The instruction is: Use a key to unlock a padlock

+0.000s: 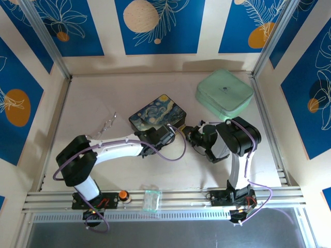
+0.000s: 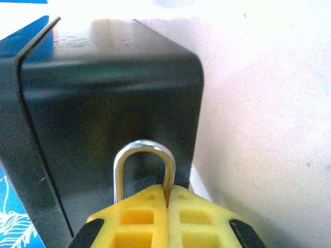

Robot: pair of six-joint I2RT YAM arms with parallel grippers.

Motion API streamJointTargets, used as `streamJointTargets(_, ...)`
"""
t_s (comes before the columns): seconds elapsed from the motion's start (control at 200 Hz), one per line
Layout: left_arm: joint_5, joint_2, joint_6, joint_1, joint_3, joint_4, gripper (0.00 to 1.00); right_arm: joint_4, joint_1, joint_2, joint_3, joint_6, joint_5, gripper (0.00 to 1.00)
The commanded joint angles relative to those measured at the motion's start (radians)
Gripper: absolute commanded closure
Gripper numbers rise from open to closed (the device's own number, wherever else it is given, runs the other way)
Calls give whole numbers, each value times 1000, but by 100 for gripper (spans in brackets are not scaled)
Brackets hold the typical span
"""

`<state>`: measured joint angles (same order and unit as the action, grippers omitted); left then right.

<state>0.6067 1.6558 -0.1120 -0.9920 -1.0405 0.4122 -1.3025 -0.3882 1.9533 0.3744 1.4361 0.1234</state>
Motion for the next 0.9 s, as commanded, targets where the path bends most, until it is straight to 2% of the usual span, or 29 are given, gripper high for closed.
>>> streamJointTargets(0.0, 5, 68, 26, 32, 3, 122, 52, 231, -2, -14, -32, -74, -1, 100)
streamJointTargets(0.095, 42, 61, 26, 53, 3, 105, 49, 319, -3, -88, -44, -123, -13, 100)
streamJointTargets(0.21, 5, 18, 8, 86, 26, 58, 38, 455, 3, -203, -51, -188, -18, 100)
streamJointTargets(0.365, 45, 15, -20, 110, 26, 56, 21, 687, 2, -379, -37, -299, -33, 100)
streamJointTargets(0.465, 48, -2, -23, 115, 35, 40, 19, 876, -4, -523, -22, -381, -69, 100)
streamJointTargets(0.625, 43, -39, -13, 116, 46, 25, 9, 1203, -4, -727, 32, -508, -120, 100)
streamJointTargets(0.76, 55, -79, 12, 104, 59, 58, 6, 1511, 2, -810, 123, -626, -157, 100)
streamJointTargets(0.895, 52, -172, 67, 102, 89, 74, 1, 1702, 4, -887, 158, -698, -204, 100)
